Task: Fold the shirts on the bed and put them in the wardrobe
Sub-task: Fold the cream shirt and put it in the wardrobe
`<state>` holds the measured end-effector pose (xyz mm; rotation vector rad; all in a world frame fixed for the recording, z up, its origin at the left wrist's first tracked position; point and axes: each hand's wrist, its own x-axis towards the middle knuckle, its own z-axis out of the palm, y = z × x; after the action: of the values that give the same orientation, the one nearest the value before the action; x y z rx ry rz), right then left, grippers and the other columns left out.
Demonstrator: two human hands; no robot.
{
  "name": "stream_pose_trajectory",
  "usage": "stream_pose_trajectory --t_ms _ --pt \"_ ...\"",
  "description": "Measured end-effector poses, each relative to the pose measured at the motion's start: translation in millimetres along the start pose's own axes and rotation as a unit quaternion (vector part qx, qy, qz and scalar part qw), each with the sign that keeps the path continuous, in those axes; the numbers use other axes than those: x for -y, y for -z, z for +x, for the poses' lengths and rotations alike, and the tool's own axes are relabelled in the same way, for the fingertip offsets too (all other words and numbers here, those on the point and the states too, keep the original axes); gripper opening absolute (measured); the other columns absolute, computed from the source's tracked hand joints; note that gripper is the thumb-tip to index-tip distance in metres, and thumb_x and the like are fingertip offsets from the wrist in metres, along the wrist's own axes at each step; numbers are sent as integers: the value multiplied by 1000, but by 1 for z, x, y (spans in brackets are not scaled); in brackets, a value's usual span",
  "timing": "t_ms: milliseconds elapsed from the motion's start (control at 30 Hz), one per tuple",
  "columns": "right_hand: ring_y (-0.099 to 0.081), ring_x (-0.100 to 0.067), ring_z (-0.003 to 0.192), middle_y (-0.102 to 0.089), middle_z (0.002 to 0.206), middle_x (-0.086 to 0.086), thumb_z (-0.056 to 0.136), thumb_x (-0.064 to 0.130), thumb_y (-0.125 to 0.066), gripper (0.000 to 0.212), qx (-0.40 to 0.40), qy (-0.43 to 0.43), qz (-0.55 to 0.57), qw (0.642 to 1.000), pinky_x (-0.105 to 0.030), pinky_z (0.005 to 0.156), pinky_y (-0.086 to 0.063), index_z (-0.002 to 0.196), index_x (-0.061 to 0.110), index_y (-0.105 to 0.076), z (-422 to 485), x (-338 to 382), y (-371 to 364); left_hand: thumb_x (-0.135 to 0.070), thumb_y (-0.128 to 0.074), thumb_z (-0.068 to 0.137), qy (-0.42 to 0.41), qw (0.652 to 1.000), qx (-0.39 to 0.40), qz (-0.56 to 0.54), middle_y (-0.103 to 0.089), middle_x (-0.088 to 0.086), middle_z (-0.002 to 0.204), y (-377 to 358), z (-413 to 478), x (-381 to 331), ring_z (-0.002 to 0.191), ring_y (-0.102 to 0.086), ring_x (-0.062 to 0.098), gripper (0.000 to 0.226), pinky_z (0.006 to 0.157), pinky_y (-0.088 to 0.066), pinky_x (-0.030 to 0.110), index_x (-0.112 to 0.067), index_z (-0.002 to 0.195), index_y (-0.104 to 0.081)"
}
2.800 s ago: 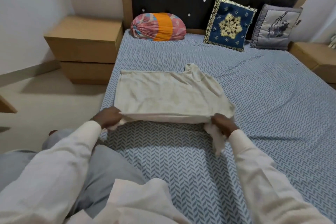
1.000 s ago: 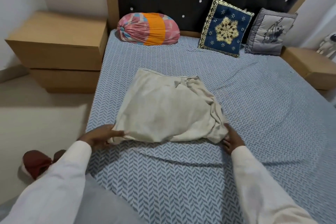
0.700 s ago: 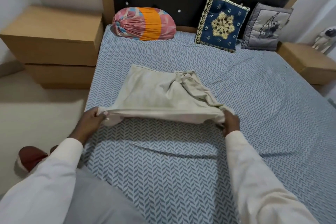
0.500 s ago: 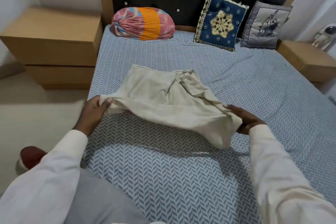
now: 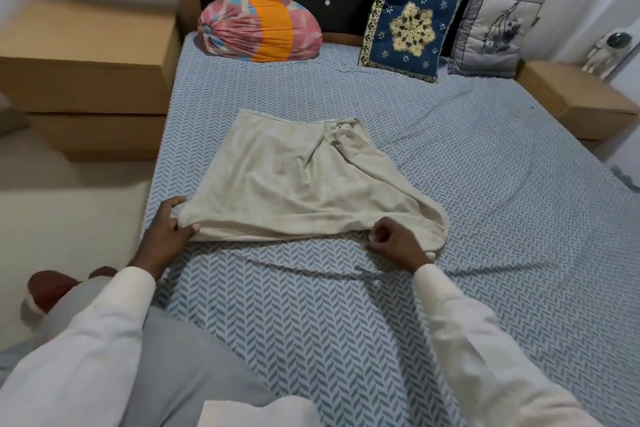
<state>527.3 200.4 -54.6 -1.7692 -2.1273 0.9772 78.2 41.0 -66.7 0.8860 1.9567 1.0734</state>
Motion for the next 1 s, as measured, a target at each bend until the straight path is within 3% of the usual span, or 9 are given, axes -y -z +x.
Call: stream_pose_trajectory --t_ms 200,333,433,500,567,667,767,900,1000 --pt "-43 -35 116 -42 122 -9 87 30 -63 45 -132 -14 -196 972 -47 77 -49 128 30 -45 8 5 -34 -23 -78 83 -14 999 -31 5 -66 7 116 12 -14 -8 105 -64 22 48 97 -50 43 -51 111 -52" --pt "-49 -36 119 -51 129 -13 94 33 -56 55 -112 -62 -210 969 -50 85 -47 144 30 -34 17 7 -20 -20 -64 94 12 999 -45 12 -71 14 100 14 -25 -10 69 -69 27 32 64 -55 33 -30 122 -53" --pt "-65 -34 102 -68 109 -12 88 35 -57 38 -94 -64 -168 979 -42 83 -48 125 32 -50 15 9 5 -12 -51 100 20 997 -55 -49 -69 24 92 12 -26 -15 58 -68 30 19 47 -51 33 -23 115 -51" --pt "-66 -33 92 -69 94 -12 77 35 -52 21 -104 -35 -130 985 -36 75 -48 96 29 -60 10 8 27 -15 -46 101 3 997 -68 -36 -68 23 89 8 -27 -24 61 -70 35 11 49 -54 37 -23 108 -50" --pt "-64 -31 94 -69 98 -11 71 36 -44 25 -15 -38 -184 982 -33 76 -46 82 24 -63 6 4 49 -17 -44 102 -13 998 -59 4 -68 19 86 6 -27 -30 62 -70 35 8 51 -56 40 -22 102 -50" --pt "-60 -30 111 -63 125 -12 87 32 -51 29 123 -124 -326 929 -35 91 -47 110 21 -65 -4 -5 64 -19 -48 100 -21 996 -18 82 -65 16 92 0 -23 -28 63 -69 31 6 46 -56 35 -20 98 -53" --pt "-55 -35 122 -57 132 -18 87 33 -61 48 73 -134 -349 925 -40 99 -47 130 14 -52 -17 -19 57 -23 -58 98 10 996 8 87 -62 14 107 -12 -18 -16 75 -67 29 8 48 -53 29 -17 103 -56" --pt "-56 -29 101 -59 102 -8 70 25 -72 35 -58 10 -176 983 -35 84 -46 103 18 -61 -32 -13 20 -15 -77 85 59 997 39 3 -50 11 123 -17 -18 3 103 -61 27 66 82 -56 39 -15 137 -38" --pt "-60 -30 95 -61 95 -5 81 20 -68 21 -36 41 -154 987 -32 73 -43 101 18 -61 -34 -7 -8 3 -73 77 68 996 26 49 -56 8 119 -15 -18 20 106 -59 28 67 85 -54 42 -15 132 -39"
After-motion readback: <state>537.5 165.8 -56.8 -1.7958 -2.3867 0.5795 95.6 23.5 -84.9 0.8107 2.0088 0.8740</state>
